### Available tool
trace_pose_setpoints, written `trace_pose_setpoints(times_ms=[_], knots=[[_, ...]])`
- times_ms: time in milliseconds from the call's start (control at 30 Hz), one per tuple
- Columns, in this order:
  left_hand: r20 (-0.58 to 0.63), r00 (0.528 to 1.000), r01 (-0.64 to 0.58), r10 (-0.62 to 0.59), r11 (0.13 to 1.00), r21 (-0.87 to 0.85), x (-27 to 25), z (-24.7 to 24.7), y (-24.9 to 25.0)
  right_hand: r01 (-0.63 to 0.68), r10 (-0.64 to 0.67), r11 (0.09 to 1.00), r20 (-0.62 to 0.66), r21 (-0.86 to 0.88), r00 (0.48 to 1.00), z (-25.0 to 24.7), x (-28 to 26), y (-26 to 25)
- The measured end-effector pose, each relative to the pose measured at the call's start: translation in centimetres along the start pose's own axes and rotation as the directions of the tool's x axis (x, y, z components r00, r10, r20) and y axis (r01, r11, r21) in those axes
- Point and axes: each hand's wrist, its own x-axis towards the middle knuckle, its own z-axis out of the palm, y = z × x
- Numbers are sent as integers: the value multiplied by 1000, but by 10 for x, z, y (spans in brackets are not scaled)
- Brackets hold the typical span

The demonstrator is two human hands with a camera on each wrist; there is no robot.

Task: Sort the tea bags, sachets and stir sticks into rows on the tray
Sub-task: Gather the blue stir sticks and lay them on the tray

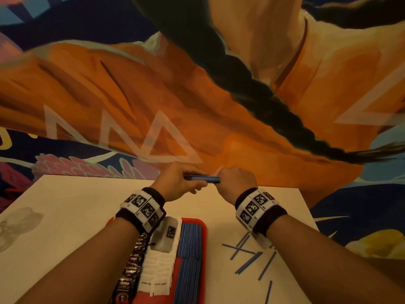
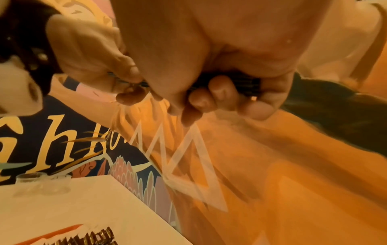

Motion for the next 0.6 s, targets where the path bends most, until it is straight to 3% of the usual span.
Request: trace_pose_setpoints(times_ms=[67, 133, 267, 367, 433, 500, 600], knots=[[-93, 994, 31, -58, 964, -263, -4, 10, 0, -1, 1, 1000, -14, -2, 1000, -2, 3, -2], [-161, 983, 21, -93, 915, -404, -5, 20, 1, -3, 2, 1000, -25, -14, 1000, -3, 4, -4], [-191, 973, 22, -133, 870, -493, -2, 21, -3, 43, -43, 999, -44, -2, 998, -1, 4, -2], [-182, 973, 30, -144, 856, -517, -5, 14, -7, 134, -137, 960, -8, 244, 991, -2, 2, 8], [-192, 969, 31, -158, 841, -539, -6, 10, -9, 120, -120, 822, -36, 557, 992, -5, 2, 17], [-196, 965, 37, -177, 825, -565, -7, 9, -10, 106, -3, 579, -128, 808, 992, -2, 6, 23], [-173, 970, 40, -171, 815, -578, -6, 15, -7, 13, 110, 202, -36, 979, 993, 5, 11, 15]])
